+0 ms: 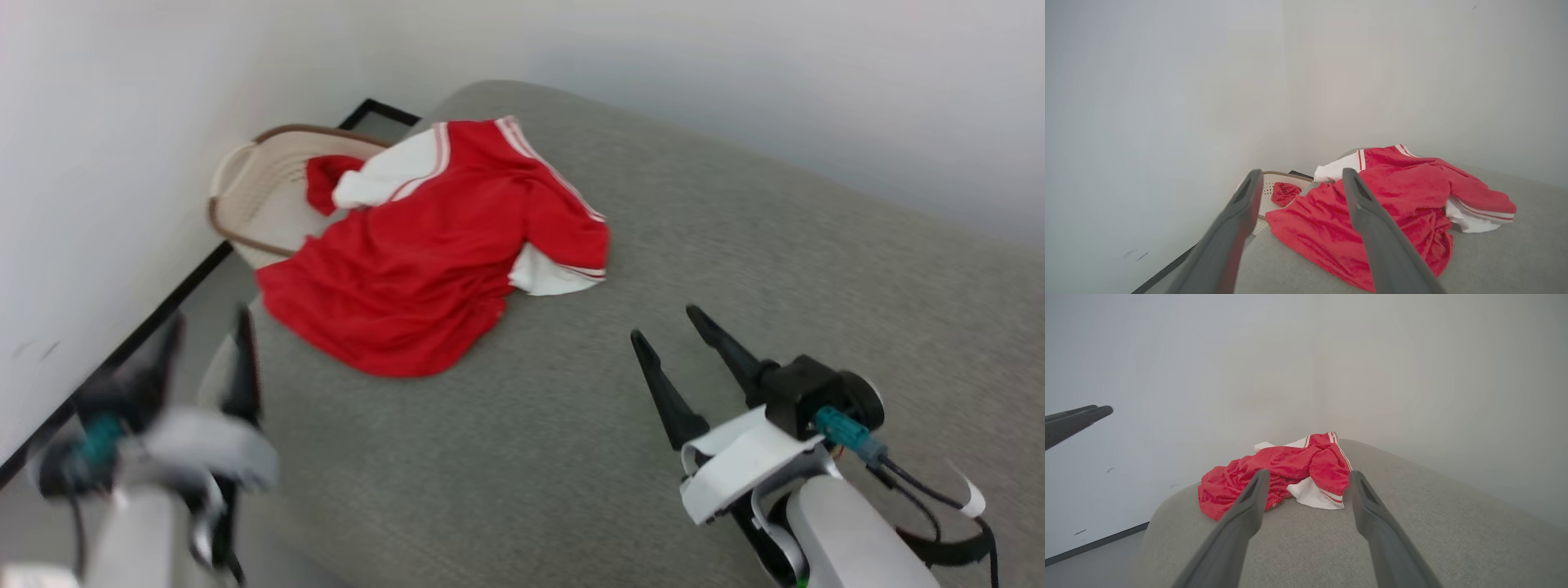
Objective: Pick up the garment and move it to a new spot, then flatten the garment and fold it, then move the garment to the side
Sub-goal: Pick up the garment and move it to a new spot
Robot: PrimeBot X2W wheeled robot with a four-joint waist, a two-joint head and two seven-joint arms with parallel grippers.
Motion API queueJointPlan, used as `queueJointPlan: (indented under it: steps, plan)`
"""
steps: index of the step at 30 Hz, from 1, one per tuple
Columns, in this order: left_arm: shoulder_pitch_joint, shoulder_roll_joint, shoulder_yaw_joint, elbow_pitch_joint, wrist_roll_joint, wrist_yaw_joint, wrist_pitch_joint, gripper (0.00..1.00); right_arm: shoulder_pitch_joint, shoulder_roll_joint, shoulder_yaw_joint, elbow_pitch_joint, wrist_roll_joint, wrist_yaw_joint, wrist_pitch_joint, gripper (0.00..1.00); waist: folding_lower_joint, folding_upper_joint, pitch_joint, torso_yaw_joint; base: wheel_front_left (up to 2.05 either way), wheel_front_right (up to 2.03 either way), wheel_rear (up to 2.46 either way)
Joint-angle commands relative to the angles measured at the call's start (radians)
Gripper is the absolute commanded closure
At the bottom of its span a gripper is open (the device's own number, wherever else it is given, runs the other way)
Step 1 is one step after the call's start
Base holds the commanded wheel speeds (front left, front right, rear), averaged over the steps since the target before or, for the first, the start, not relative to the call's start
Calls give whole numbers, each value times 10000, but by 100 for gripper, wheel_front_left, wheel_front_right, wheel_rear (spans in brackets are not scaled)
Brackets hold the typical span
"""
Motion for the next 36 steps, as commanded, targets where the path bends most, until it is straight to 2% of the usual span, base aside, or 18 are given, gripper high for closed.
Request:
queueJointPlan:
  steps: [1, 8, 11, 14, 16, 20, 23, 25, 29, 32, 36]
  plan:
    - [-820, 322, -120, 384, -19, -76, 31, 0, -181, -68, -46, -167, -149, 1, -7, 0, -1, 0, 932, -1431, 0, 0, 0]
    - [-3776, 1765, -625, 2741, -328, -175, 487, 0, -727, -34, -342, -678, -385, 1, -7, 0, -1, 0, 2229, -3263, 0, 0, 0]
    - [-4816, 2230, -1176, 3675, -867, -164, 909, 0, -927, 27, -376, -854, -448, 1, -7, 0, -1, 0, 2723, -3908, 0, 0, 0]
    - [-5638, 2935, -1913, 4443, -1536, -154, 1607, 0, -1116, 57, -480, -1034, -487, 1, -7, 0, -1, 0, 3170, -4450, 0, 0, 0]
    - [-6049, 3257, -2293, 5004, -2189, -145, 2441, 0, -1255, 111, -516, -1146, -520, 1, -7, 0, -1, 0, 3425, -4818, 0, 0, 0]
    - [-6410, 3863, -3124, 5645, -3593, -140, 4994, 0, -1416, 180, -597, -1340, -542, 1, -7, 0, -1, 0, 3804, -5450, 0, 0, 0]
    - [-6502, 4347, -3371, 5942, -4578, -140, 6841, 0, -1489, 242, -630, -1515, -580, 1, -7, 0, -1, 0, 4043, -5793, 0, 0, 0]
    - [-6551, 4644, -3359, 6149, -5083, -141, 7582, 0, -1488, 256, -630, -1621, -632, 1, -5, 0, -1, 0, 4158, -5954, 0, 0, 0]
    - [-6583, 4891, -3302, 6461, -5879, -143, 8332, 0, -1460, 274, -557, -1811, -687, 1, -5, 0, -1, 0, 4348, -6137, 0, 0, 0]
    - [-6492, 4782, -3368, 6587, -6106, -149, 8528, 0, -1476, 249, -620, -1913, -708, 1, -7, 0, -1, 0, 4484, -6157, 0, 0, 0]
    - [-6395, 4328, -3504, 6732, -6531, -152, 8590, 0, -1598, 196, -651, -2010, -813, 1, -7, 0, -1, 0, 4767, -6114, 0, 0, 0]
